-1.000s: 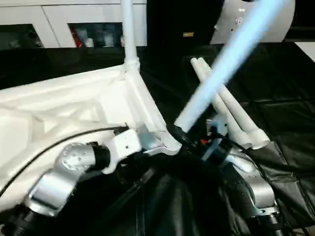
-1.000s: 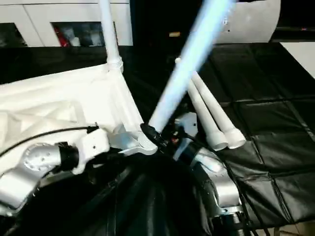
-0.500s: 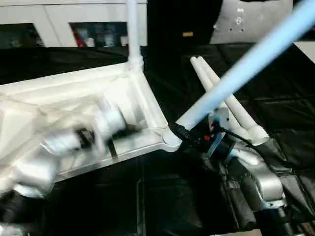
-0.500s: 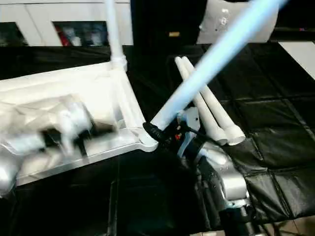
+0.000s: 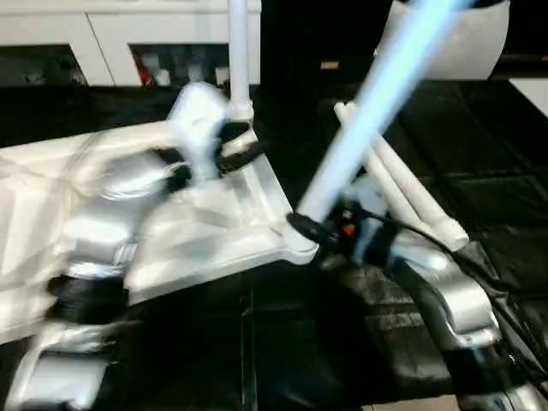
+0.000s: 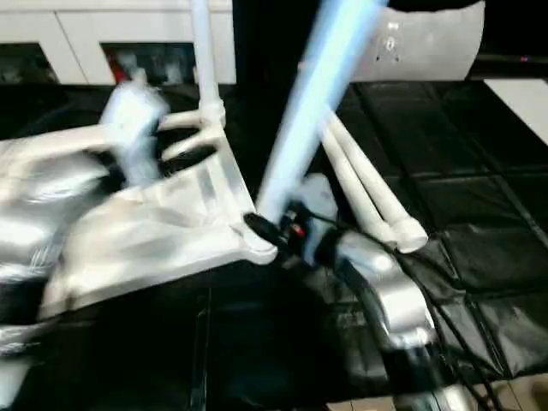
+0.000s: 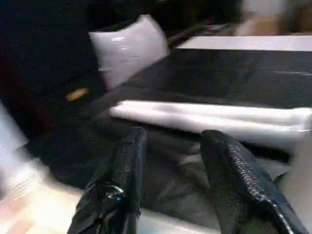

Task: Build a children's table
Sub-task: Insert table leg to table base

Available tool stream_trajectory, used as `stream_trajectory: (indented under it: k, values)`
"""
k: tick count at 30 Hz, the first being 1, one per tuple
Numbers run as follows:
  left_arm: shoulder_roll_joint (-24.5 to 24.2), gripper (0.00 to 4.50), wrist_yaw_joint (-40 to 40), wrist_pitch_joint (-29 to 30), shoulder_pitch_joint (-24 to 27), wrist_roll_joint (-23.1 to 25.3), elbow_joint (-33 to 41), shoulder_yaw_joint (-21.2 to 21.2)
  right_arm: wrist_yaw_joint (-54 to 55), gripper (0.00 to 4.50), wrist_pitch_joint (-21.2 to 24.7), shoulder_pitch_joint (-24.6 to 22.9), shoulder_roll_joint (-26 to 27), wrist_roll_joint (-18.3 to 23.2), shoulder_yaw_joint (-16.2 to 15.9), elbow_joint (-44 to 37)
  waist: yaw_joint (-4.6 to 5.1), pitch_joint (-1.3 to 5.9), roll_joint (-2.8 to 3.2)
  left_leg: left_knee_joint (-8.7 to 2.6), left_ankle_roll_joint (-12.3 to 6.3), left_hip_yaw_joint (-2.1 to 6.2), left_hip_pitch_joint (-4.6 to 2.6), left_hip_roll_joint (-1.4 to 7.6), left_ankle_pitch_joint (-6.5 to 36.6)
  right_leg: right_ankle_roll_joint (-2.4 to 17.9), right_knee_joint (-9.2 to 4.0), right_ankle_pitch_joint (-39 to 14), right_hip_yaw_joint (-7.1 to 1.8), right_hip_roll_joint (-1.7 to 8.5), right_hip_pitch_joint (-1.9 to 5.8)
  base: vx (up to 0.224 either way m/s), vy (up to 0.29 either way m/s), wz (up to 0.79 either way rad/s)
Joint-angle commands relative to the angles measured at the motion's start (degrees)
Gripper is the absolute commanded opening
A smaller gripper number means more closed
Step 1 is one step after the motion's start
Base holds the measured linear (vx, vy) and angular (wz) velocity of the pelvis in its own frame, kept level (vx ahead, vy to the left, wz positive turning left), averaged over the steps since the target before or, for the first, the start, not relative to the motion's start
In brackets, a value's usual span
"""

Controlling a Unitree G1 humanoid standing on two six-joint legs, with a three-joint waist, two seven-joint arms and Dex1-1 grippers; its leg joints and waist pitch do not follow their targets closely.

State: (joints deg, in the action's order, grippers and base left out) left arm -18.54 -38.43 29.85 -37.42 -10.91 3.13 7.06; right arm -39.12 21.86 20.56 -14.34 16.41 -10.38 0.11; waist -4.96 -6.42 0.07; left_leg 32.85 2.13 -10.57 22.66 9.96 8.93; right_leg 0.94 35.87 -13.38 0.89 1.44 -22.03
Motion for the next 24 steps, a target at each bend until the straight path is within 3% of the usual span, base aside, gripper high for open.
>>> stream_trajectory:
  k: [1,3,7,11,12,13,15,16,17,18,23,24]
  values:
    - [1.2,2.36,-1.5,0.3,-0.1,-0.5,2.9,3.8,0.6,1.89,1.5,0.9,-0.4,-0.5,-0.4,-0.5,-0.22,4.96,-0.15,-2.35,-3.21,1.41,-1.28,3.09,2.7,13.3,-3.05,7.7,-2.56,6.04,2.87,0.000,0.000,0.00]
    - [1.7,2.63,-2.8,0.8,0.4,-1.5,4.7,5.2,0.8,1.89,1.9,1.1,-0.4,-0.7,-0.4,-0.4,-0.32,4.90,-0.04,-2.35,-3.04,1.46,-1.09,3.19,3.0,13.3,-3.00,7.2,-2.51,5.94,2.89,0.000,0.000,0.00]
    - [1.5,2.67,-3.2,1.9,2.0,-2.4,6.6,6.1,1.1,1.89,2.4,1.3,-0.2,-0.7,0.1,0.4,-0.13,4.75,0.09,-2.36,-2.32,1.44,-1.31,3.14,5.1,12.9,-3.43,3.4,-2.54,5.89,2.66,0.000,0.000,0.00]
    - [-2.0,2.67,-2.4,0.9,4.0,0.8,5.0,4.7,1.0,1.89,2.5,1.2,-0.5,-0.8,0.3,1.3,-0.01,4.61,0.16,-2.62,-1.12,1.61,-1.41,3.25,6.6,12.3,-3.56,0.1,-2.49,5.87,2.51,0.000,0.000,0.00]
    - [-6.4,2.67,-4.6,0.5,6.6,2.1,4.6,4.2,0.4,1.89,2.4,0.9,-1.1,-0.8,0.4,2.0,-0.02,4.68,0.28,-2.60,-0.80,1.62,-1.53,3.23,6.7,11.9,-3.55,-0.3,-2.51,5.80,2.35,0.000,0.000,0.00]
    - [-6.4,2.94,-4.6,0.5,6.6,2.1,4.6,4.2,0.4,1.89,2.4,0.9,-1.1,-0.8,0.4,2.0,-0.02,4.76,0.33,-2.63,-0.72,1.67,-1.48,3.21,6.6,11.8,-3.40,-0.1,-2.48,5.78,2.36,0.000,0.000,0.00]
    - [-9.6,3.01,-5.8,0.3,8.5,2.8,4.4,3.8,-0.2,1.89,2.1,0.7,-1.6,-0.9,0.4,2.8,0.15,4.72,0.44,-2.62,-0.42,1.56,-1.64,3.16,6.9,11.5,-3.50,0.0,-2.55,5.67,2.16,0.000,0.000,0.00]
    - [-10.9,3.09,-6.1,0.0,9.4,3.3,4.0,3.5,-0.3,1.89,2.0,0.6,-1.7,-0.8,0.8,3.0,0.13,4.67,-0.05,-2.68,-0.38,1.45,-1.66,3.16,6.8,11.5,-3.53,0.3,-2.54,5.59,2.16,0.000,0.000,0.00]
    - [-11.5,3.21,-6.0,-0.1,9.9,3.5,3.5,3.1,-0.3,1.89,1.9,0.6,-1.7,-0.5,1.2,3.2,-0.02,4.71,0.17,-2.64,-0.39,1.54,-1.67,3.17,6.7,11.7,-3.36,0.6,-2.55,5.71,2.17,0.000,0.000,0.00]
    - [-12.1,3.34,-6.1,-0.1,10.7,3.4,2.6,2.6,-0.3,1.89,1.8,0.7,-1.7,-0.2,1.8,3.4,-0.06,4.64,0.45,-2.70,-0.22,1.50,-1.79,3.21,7.3,11.8,-3.48,0.0,-2.50,5.67,1.90,0.000,0.000,0.00]
    - [-13.0,3.46,-9.2,-0.3,12.5,1.4,1.5,3.4,-0.4,1.89,1.6,1.0,-2.0,0.0,2.4,4.1,-0.08,4.50,0.32,-2.94,0.70,1.55,-1.83,3.27,9.6,11.8,-3.74,-3.6,-2.54,5.93,1.83,0.000,0.000,0.00]
    - [-12.5,3.46,-12.7,0.2,14.0,-1.1,1.3,5.1,-0.6,1.89,1.4,1.1,-2.3,-0.2,2.5,4.8,-0.09,4.47,0.30,-2.97,0.78,1.53,-1.82,3.15,9.9,11.5,-3.88,-4.7,-2.62,5.99,1.77,0.000,0.000,0.00]
